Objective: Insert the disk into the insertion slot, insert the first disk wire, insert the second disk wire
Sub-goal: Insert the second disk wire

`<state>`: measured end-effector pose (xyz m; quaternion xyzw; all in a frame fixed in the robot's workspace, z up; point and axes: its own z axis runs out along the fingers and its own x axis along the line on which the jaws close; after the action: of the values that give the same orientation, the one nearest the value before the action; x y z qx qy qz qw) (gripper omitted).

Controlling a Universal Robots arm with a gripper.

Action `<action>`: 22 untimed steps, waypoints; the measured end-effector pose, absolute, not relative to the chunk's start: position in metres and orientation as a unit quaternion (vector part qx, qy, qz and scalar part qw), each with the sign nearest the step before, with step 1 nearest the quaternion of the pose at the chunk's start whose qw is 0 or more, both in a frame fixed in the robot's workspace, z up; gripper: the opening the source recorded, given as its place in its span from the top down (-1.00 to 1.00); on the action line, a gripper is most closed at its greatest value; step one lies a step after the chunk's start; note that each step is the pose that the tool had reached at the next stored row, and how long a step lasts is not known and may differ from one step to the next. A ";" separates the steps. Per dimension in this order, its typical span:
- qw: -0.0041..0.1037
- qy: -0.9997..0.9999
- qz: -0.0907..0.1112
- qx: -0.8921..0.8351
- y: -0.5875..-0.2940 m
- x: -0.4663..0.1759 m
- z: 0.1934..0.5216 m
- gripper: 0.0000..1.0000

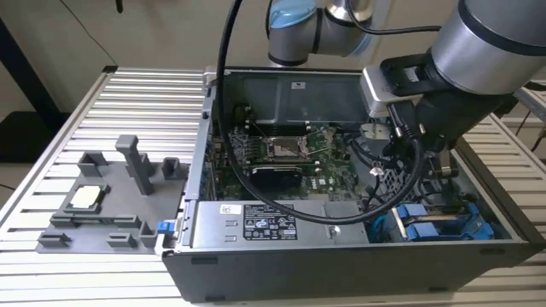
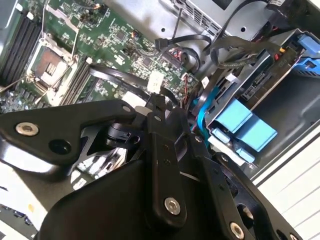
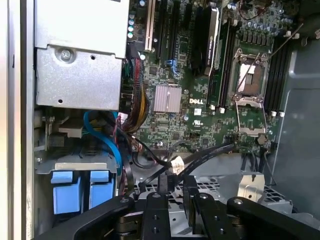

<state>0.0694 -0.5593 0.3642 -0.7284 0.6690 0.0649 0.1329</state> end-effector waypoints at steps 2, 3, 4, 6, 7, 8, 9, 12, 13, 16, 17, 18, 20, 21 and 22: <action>0.136 0.668 0.060 -0.730 -0.559 0.066 0.363 0.46; 0.138 0.667 0.058 -0.730 -0.559 0.065 0.363 0.46; 0.140 0.666 0.055 -0.731 -0.559 0.063 0.362 0.46; 0.145 0.664 0.050 -0.732 -0.559 0.060 0.360 0.46; 0.147 0.663 0.048 -0.732 -0.559 0.058 0.360 0.46; 0.149 0.662 0.045 -0.733 -0.559 0.057 0.359 0.46; 0.151 0.661 0.043 -0.734 -0.559 0.056 0.357 0.46; 0.155 0.659 0.039 -0.735 -0.559 0.053 0.355 0.46; 0.155 0.659 0.039 -0.735 -0.559 0.052 0.355 0.46; 0.156 0.659 0.039 -0.735 -0.559 0.050 0.355 0.46; 0.156 0.659 0.039 -0.735 -0.559 0.049 0.355 0.46; 0.156 0.659 0.038 -0.735 -0.559 0.049 0.355 0.46; 0.158 0.658 0.036 -0.735 -0.559 0.049 0.355 0.46; 0.162 0.657 0.031 -0.735 -0.559 0.048 0.355 0.46; 0.165 0.657 0.027 -0.735 -0.559 0.047 0.355 0.46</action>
<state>0.0471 -0.5592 0.3550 -0.7354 0.6566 0.0272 0.1652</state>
